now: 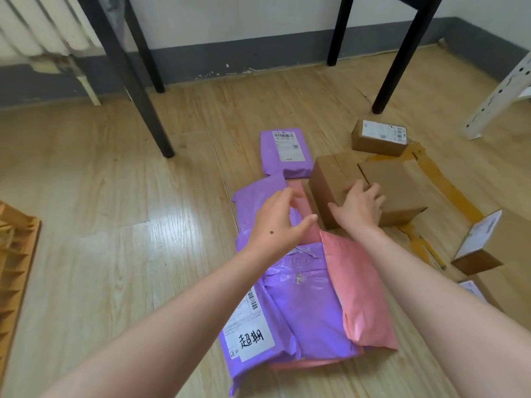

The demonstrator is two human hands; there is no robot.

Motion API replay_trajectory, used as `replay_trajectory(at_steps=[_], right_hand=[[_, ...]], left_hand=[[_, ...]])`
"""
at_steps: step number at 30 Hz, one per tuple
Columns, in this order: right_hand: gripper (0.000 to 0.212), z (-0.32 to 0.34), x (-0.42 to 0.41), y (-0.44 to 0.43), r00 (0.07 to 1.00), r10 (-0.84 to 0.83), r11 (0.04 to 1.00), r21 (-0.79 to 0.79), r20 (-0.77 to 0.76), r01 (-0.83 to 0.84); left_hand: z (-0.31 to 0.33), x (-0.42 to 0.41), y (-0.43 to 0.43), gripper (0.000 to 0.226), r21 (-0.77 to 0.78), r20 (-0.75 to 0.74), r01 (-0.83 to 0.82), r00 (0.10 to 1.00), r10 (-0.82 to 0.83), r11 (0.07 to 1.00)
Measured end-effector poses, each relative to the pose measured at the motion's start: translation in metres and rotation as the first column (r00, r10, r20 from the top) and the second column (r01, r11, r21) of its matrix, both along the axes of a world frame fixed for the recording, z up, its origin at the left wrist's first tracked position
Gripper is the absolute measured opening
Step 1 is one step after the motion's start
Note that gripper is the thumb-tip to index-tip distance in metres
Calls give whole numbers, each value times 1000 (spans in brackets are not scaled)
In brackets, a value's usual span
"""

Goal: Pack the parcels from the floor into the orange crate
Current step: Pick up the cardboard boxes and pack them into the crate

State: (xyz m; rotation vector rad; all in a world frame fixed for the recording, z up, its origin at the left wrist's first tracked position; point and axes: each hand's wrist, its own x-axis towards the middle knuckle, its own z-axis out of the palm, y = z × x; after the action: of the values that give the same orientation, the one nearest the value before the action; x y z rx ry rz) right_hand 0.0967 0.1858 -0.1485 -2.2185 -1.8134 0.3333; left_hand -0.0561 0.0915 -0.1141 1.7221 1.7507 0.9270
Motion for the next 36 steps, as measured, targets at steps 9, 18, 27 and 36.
replay_trajectory(at_steps=[9,18,27,36], right_hand=[[66,5,-4,0,999,40,995,89,5,-41],[52,58,-27,-31,975,220,917,349,-41,-192],[46,98,-93,-87,259,-167,966,-210,-951,-150],[19,96,-139,-131,-109,-526,802,-450,-843,-392]], left_hand=[[7,-20,-5,78,-16,-27,-17,999,17,1000],[28,-31,-19,72,4,138,-107,985,106,994],[42,-87,-47,105,-215,467,-245,824,320,946],[33,-166,-101,66,-415,799,-38,462,384,909]])
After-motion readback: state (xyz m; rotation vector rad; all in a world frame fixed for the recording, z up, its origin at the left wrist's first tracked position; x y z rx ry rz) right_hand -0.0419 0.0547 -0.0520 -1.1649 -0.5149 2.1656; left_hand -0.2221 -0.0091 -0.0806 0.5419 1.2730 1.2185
